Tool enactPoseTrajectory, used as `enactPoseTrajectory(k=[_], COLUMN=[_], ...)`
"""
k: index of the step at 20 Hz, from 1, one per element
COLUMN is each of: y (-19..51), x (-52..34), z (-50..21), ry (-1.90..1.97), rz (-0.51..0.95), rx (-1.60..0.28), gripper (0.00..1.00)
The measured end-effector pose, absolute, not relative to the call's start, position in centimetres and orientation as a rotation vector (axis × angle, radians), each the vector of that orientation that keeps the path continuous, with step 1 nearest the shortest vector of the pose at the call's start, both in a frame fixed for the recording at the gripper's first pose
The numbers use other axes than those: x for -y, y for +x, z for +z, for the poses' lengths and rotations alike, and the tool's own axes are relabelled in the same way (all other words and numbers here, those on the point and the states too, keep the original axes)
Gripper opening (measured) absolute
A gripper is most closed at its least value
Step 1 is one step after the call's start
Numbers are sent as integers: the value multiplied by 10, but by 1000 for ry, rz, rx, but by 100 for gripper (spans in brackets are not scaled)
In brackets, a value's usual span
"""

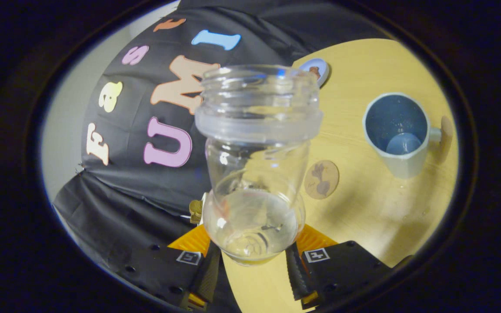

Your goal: Take the bottle from table, then pour the juice into the cup, finally place the bottle on the coaster

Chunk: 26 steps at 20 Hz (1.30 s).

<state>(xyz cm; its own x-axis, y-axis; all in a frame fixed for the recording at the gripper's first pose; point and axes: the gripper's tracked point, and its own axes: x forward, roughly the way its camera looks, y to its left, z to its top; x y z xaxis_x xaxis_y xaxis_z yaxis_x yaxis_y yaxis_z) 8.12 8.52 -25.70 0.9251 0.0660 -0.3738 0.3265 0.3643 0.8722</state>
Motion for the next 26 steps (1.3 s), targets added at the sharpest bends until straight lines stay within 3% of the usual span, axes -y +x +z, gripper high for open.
enactPoseTrajectory(k=[26], y=[97], x=[-74], z=[-252], ry=[1559], rz=[-166], rx=[-304], gripper=[71])
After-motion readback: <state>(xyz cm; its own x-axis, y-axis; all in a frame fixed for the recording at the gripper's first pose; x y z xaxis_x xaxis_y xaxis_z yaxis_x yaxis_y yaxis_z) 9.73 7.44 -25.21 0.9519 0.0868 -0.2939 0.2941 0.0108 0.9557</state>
